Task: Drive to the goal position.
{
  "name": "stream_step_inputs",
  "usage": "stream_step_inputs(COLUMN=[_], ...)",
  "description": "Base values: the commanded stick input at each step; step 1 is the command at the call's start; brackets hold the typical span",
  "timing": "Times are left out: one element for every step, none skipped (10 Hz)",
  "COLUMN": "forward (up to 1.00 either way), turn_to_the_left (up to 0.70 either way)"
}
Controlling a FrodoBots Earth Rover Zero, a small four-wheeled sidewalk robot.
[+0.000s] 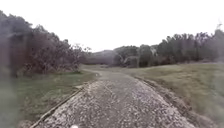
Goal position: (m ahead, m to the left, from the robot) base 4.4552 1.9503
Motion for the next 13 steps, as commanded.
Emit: stream_step_inputs(forward=[0.70, 0.70, 0.70, 0.70, 0.70, 0.70, 0.70, 0.70, 0.70, 0.70, 0.70, 0.70, 0.70], turn_to_the_left=[-0.03, -0.03, -0.03, -0.03, -0.03, -0.03, -0.03, -0.03, -0.03, -0.03, -0.03, -0.03, -0.03])
